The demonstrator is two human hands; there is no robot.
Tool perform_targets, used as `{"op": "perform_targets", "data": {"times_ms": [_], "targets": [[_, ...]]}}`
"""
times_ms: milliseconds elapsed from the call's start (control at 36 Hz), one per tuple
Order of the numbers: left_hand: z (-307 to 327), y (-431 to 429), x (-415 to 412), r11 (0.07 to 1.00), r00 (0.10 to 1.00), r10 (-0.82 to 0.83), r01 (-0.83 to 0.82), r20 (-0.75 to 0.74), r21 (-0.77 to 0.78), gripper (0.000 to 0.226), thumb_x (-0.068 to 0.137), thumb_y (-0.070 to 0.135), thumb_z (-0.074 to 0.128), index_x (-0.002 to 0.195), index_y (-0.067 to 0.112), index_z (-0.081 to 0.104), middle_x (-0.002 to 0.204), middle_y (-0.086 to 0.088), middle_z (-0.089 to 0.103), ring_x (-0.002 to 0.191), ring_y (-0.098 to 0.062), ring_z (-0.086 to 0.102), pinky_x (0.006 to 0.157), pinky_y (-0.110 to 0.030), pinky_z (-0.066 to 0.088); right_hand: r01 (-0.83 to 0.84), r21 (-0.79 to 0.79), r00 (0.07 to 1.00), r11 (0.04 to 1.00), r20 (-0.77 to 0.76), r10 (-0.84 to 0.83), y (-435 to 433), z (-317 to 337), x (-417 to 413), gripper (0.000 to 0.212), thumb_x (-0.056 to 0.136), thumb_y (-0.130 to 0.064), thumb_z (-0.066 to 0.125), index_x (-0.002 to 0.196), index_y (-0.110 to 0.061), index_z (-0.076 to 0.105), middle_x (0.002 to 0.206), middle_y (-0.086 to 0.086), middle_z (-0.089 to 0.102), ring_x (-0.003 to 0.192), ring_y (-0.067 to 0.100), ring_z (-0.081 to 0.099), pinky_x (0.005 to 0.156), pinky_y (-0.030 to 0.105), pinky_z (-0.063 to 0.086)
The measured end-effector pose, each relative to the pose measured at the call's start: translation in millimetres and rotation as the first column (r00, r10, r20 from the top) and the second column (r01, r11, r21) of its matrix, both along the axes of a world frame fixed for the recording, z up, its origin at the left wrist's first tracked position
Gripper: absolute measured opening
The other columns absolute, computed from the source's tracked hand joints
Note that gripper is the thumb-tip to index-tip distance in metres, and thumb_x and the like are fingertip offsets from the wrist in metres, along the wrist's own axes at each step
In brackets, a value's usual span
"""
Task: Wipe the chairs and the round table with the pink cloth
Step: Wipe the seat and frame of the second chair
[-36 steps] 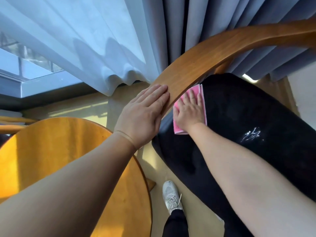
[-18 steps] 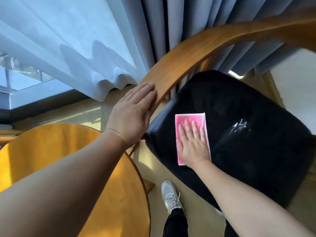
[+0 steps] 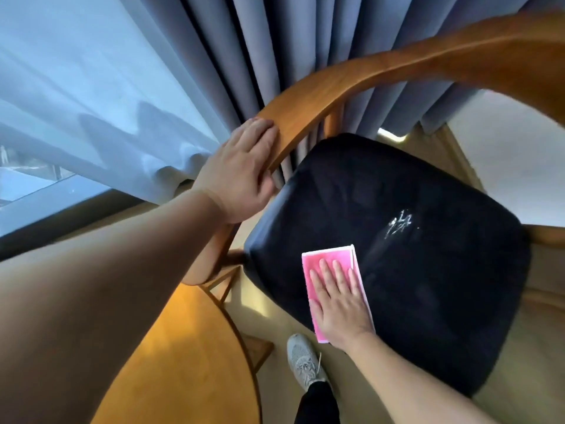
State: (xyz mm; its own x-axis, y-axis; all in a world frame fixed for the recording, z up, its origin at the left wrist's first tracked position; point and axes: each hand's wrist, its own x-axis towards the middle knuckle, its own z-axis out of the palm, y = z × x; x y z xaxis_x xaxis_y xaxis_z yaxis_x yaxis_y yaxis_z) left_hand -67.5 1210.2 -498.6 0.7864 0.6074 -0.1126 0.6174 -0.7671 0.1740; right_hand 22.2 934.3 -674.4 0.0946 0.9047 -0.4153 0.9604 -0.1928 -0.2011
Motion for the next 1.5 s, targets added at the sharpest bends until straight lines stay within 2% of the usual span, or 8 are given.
{"op": "perform_targets", "data": {"times_ms": [167,306,583,750,1028,1278,1417,1500], "targets": [[-4.8,2.3,-2.9,0.996,0.994,-0.093,0.093,0.060,-0.003,0.063,0.081,0.021,0.037,0.141,0.002,0.038,0.147,-0.016,0.037,0.138,-0.030,0.030,0.114,-0.046,0.025,0.068,0.017,0.998,0.998,0.003,-0.068,18.4,-6.6,-4.8,0.064,0.094,-0.046,0.029,0.147,-0.011,0.028,0.156,0.014,0.024,0.143,0.040,0.026,0.114,0.058,0.017],[-7.4,5.6,-4.1,0.994,0.992,-0.108,0.109,0.058,-0.015,0.063,0.082,0.020,0.040,0.142,0.003,0.037,0.149,-0.014,0.035,0.140,-0.027,0.028,0.117,-0.037,0.016,0.115,0.027,0.993,0.993,0.000,-0.115,47.3,-14.1,-0.2,0.065,0.095,-0.047,0.027,0.149,-0.012,0.024,0.158,0.013,0.017,0.145,0.041,0.020,0.116,0.060,0.015],[-9.1,10.4,-5.6,0.991,0.988,-0.130,0.132,0.088,-0.025,0.060,0.086,0.025,0.036,0.142,0.003,0.038,0.148,-0.014,0.035,0.139,-0.027,0.029,0.116,-0.041,0.021,0.109,0.041,0.993,0.993,0.051,-0.111,181.5,-22.0,51.7,0.063,0.097,-0.049,0.008,0.152,-0.020,-0.002,0.163,0.008,0.005,0.149,0.035,0.002,0.119,0.053,-0.006],[-8.2,11.6,-6.0,0.986,0.981,-0.164,0.167,0.105,-0.018,0.060,0.085,0.021,0.037,0.143,0.006,0.037,0.150,-0.012,0.033,0.141,-0.025,0.027,0.118,-0.036,0.015,0.078,0.040,0.991,0.996,0.109,-0.082,250.1,-18.5,94.8,0.065,0.097,-0.050,0.008,0.154,-0.023,0.022,0.162,0.004,0.019,0.149,0.030,0.005,0.119,0.050,-0.002],[-6.0,12.6,-5.2,0.979,0.979,-0.199,0.200,0.046,-0.032,0.060,0.086,0.022,0.034,0.145,0.009,0.035,0.151,-0.010,0.031,0.142,-0.026,0.023,0.117,-0.042,0.016,0.178,0.028,0.974,0.984,0.137,-0.180,141.7,-19.1,83.5,0.064,0.098,-0.048,0.002,0.152,-0.017,-0.007,0.162,0.007,-0.006,0.150,0.029,-0.004,0.121,0.047,-0.004],[-4.5,9.8,-2.9,0.980,0.980,-0.199,0.199,0.029,-0.012,0.060,0.085,0.021,0.035,0.144,0.007,0.036,0.150,-0.013,0.031,0.140,-0.029,0.026,0.117,-0.042,0.017,0.248,-0.034,0.968,0.968,0.038,-0.246,-19.6,-11.8,20.8,0.062,0.097,-0.043,0.027,0.150,-0.010,0.029,0.158,0.012,0.020,0.148,0.031,0.013,0.118,0.053,0.012],[2.1,4.0,2.3,0.988,0.986,-0.157,0.157,0.055,0.007,0.059,0.080,0.018,0.043,0.138,0.005,0.045,0.144,-0.013,0.043,0.136,-0.029,0.035,0.114,-0.039,0.023,0.225,-0.037,0.974,0.974,0.047,-0.223,-21.2,-7.1,20.4,0.062,0.096,-0.043,0.029,0.148,-0.009,0.032,0.157,0.012,0.024,0.146,0.033,0.019,0.116,0.054,0.014],[3.9,3.6,10.6,0.982,0.985,-0.171,0.169,0.021,0.081,0.058,0.073,0.016,0.050,0.129,0.000,0.051,0.131,-0.018,0.053,0.123,-0.034,0.047,0.101,-0.037,0.036,0.229,-0.037,0.973,0.973,0.028,-0.229,-21.9,-5.6,20.6,0.062,0.095,-0.043,0.029,0.147,-0.009,0.035,0.156,0.013,0.027,0.144,0.034,0.025,0.114,0.055,0.017]]}}
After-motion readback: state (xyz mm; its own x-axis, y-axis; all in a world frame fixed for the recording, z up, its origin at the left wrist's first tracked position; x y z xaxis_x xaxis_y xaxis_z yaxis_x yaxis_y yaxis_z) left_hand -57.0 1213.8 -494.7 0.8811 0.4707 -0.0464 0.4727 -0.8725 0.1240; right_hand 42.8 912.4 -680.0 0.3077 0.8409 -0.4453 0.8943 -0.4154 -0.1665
